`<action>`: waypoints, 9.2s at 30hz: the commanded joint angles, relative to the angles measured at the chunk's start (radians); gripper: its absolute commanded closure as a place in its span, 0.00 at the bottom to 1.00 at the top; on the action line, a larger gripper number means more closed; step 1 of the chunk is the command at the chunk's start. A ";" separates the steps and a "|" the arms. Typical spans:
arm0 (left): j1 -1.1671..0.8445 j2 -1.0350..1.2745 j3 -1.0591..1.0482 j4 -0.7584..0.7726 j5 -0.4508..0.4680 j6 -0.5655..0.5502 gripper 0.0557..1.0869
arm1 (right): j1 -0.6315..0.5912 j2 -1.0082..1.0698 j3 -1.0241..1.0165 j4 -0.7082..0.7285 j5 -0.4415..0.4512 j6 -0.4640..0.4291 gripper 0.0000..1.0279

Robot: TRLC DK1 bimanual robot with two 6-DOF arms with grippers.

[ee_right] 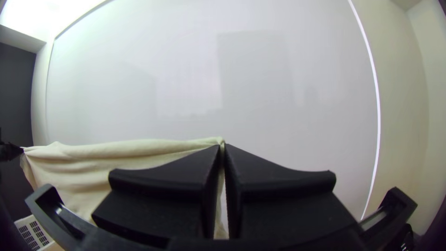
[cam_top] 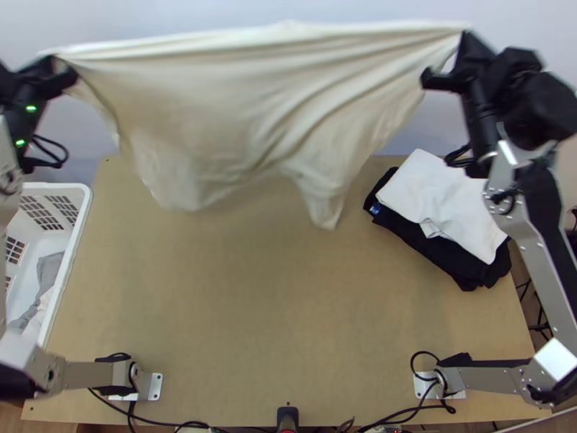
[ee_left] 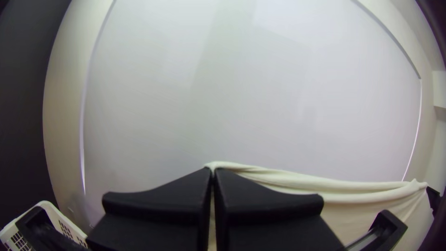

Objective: Fold the t-shirt

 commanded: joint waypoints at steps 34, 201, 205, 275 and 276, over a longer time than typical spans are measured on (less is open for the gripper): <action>0.045 -0.980 -0.985 -0.064 -0.104 -0.053 0.97 | 0.303 -0.774 -0.717 -0.277 -0.037 0.002 0.97; 0.269 0.230 -0.635 -0.194 0.218 0.340 0.04 | 0.423 0.015 -1.038 -0.422 -0.242 0.973 0.97; 0.348 0.221 -0.689 -0.293 0.333 0.632 0.04 | 0.403 0.015 -1.036 -0.425 -0.233 0.967 0.97; 0.205 0.121 -0.836 -1.029 0.342 1.509 0.05 | 0.168 0.180 -0.854 -0.442 -0.117 0.878 0.97; 0.185 0.132 -0.845 -1.027 0.287 1.475 0.05 | 0.168 0.179 -0.855 -0.442 -0.117 0.878 0.97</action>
